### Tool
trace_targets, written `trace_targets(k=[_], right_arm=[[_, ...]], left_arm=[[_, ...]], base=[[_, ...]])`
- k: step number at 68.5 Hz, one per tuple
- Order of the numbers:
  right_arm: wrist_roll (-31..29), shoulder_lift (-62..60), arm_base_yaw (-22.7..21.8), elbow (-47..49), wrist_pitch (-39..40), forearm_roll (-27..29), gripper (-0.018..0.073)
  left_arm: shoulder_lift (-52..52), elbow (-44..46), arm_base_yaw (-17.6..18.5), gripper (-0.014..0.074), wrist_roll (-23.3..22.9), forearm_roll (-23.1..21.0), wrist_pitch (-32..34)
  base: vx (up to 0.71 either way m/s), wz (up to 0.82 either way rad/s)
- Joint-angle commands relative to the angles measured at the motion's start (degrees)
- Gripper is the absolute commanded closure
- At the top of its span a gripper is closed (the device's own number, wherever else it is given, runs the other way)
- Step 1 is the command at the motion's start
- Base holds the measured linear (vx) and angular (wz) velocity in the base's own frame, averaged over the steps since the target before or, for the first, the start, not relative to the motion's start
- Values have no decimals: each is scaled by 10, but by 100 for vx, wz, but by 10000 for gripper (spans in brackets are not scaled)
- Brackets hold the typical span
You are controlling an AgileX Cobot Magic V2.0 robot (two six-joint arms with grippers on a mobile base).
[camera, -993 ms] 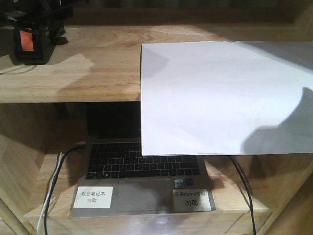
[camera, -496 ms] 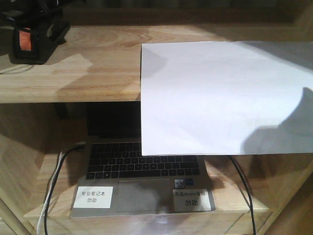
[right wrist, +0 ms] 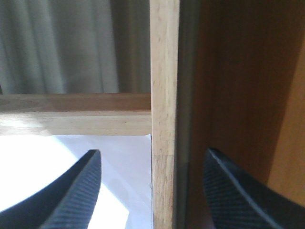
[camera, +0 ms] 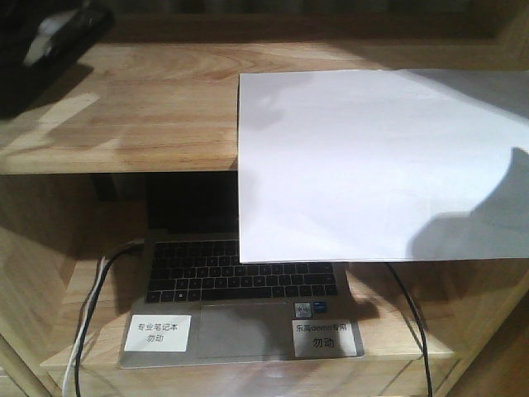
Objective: Grab stapler and paper to desk for stapling
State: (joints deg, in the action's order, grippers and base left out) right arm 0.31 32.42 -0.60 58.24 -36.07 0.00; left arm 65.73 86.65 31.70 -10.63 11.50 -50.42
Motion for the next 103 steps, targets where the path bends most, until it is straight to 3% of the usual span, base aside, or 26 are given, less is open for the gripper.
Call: trace_targets(k=[1,15,22,28,51,70,86,103], right_arm=[[-3,7,0,15,42,-5,122],[-3,7,0,15,42,-5,122],[-3,7,0,15,42,-5,122],[-3,7,0,15,42,-5,122],[-3,7,0,15,42,-5,122],[-3,7,0,15,42,-5,122],[-3,7,0,15,42,-5,122],[-3,7,0,15,42,-5,122]], left_arm=[[-58,-38,3,603,82,-66,86],[-164,-149,3,603,258,-208,96],[-215,-204,3,603,316,-276,96],[-260,-247,3,603,347,-309,96],[-451,-382,3,603,350,-320,107],[-595,-431,3,603,350,-315,90],[-650,-437,3,603,349,-315,28],[-656,-437,3,603,345,-318,29]], base=[[0,0],[0,0],[0,0],[0,0],[0,0],[0,0],[0,0],[0,0]])
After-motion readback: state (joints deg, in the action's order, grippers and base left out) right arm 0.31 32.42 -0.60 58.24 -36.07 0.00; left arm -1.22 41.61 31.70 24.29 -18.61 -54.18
